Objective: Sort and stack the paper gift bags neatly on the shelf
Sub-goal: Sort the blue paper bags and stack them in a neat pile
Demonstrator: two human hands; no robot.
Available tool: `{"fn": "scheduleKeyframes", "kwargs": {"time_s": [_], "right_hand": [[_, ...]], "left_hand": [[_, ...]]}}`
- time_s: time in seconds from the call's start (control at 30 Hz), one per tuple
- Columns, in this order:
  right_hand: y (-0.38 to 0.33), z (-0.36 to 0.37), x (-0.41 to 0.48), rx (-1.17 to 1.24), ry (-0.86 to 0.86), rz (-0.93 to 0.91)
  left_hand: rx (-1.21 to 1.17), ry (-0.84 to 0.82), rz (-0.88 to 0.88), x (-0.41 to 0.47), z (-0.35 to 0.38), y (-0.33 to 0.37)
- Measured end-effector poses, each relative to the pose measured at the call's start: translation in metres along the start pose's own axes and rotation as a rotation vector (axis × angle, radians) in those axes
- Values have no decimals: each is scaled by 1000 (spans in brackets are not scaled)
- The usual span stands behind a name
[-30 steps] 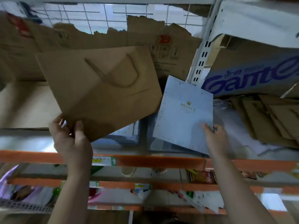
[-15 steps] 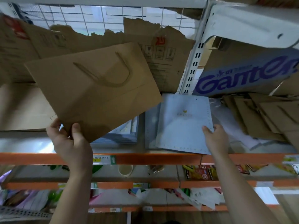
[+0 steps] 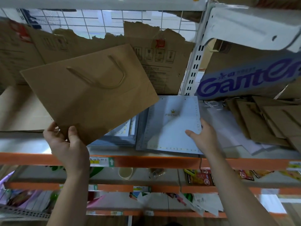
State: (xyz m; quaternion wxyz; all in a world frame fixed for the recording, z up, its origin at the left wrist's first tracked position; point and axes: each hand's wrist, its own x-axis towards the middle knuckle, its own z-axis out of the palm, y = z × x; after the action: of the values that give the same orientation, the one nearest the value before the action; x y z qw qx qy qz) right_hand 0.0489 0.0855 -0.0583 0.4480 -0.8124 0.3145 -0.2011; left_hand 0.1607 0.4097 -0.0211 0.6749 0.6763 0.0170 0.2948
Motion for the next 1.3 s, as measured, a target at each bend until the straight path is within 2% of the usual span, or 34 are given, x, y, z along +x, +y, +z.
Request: {"fn": "scheduleKeyframes", "kwargs": {"time_s": [0.17, 0.3, 0.5, 0.73, 0.9, 1.07, 1.2, 1.3], "right_hand": [[-13, -11, -3, 222, 84, -67], [-11, -5, 6, 297, 68, -14], [-8, -2, 8, 154, -47, 7], [12, -24, 1, 214, 215, 78], [19, -40, 3, 311, 279, 26], [4, -31, 8, 382, 214, 2], [0, -8, 7, 297, 87, 31], [-2, 3, 5, 132, 21, 25]], "left_hand": [[-15, 6, 23, -4, 1, 4], [-22, 5, 32, -7, 0, 5], [-41, 2, 40, -11, -1, 2], [-56, 34, 59, -10, -1, 5], [-53, 37, 63, -14, 1, 5], [-61, 65, 89, -17, 1, 9], [-59, 104, 66, -15, -3, 10], [-40, 101, 49, -14, -6, 9]]}}
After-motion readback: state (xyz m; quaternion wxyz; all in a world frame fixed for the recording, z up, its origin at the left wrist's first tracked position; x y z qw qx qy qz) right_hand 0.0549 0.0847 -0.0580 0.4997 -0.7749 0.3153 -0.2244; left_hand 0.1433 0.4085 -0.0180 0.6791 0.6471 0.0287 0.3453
